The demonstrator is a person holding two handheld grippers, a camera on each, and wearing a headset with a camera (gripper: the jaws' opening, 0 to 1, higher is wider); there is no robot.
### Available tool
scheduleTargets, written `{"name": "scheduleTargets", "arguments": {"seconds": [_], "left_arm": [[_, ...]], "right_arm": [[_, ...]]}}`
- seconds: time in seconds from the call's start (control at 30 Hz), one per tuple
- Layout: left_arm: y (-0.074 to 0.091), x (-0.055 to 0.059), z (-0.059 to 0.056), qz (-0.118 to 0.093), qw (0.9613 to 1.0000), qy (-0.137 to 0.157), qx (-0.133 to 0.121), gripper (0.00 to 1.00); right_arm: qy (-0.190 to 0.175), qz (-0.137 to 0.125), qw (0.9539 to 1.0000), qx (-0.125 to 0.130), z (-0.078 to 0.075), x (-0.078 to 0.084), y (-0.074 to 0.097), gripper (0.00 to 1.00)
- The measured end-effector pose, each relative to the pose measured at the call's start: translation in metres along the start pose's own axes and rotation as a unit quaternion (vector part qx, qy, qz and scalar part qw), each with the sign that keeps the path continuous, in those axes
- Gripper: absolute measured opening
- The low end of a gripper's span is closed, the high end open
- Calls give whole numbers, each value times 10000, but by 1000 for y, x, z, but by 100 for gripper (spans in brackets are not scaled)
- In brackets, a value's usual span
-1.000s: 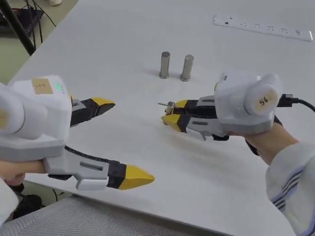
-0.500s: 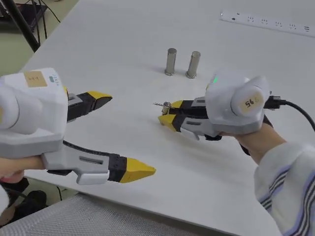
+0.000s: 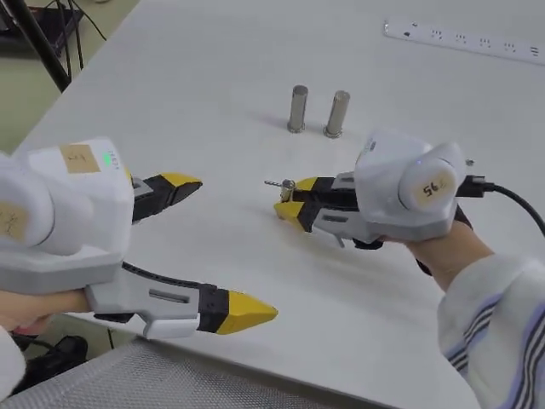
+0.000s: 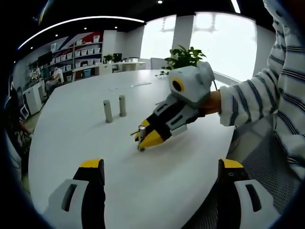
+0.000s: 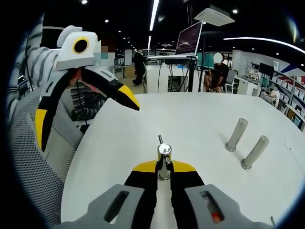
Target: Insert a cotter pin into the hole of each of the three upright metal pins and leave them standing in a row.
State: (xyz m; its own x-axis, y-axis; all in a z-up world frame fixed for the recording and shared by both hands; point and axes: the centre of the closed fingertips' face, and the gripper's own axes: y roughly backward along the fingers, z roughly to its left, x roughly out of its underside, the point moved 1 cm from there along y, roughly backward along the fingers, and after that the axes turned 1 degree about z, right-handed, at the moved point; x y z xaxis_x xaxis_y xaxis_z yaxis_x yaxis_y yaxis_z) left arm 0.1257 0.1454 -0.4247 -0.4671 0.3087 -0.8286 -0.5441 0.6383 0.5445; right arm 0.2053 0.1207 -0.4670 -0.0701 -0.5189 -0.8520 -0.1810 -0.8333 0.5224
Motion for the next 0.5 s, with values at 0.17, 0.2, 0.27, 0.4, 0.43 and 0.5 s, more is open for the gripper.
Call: {"name": "scheduleTargets", "arguments": {"seconds": [0.17, 0.2, 0.27, 0.4, 0.43, 0.5], "left_arm": [[1, 0, -4, -18, 10000, 79, 39, 99], [1, 0, -4, -15, 10000, 80, 38, 99], [1, 0, -5, -28, 10000, 84, 30, 98], [2, 1, -4, -22, 10000, 96, 2, 98], [3, 1, -4, -21, 10000, 81, -8, 98], [4, -1, -4, -33, 10000, 75, -20, 98]], "right_arm": [[-35, 7, 10000, 18, 0, -1, -1, 4], [11, 12, 10000, 27, 0, -1, -2, 4], [42, 36, 10000, 42, 0, -2, -2, 5], [-45, 30, 10000, 79, 0, -3, -3, 9], [-71, 37, 9999, 93, 0, -3, -2, 11], [-161, -1, 9998, 136, 1, -5, 0, 19]]}}
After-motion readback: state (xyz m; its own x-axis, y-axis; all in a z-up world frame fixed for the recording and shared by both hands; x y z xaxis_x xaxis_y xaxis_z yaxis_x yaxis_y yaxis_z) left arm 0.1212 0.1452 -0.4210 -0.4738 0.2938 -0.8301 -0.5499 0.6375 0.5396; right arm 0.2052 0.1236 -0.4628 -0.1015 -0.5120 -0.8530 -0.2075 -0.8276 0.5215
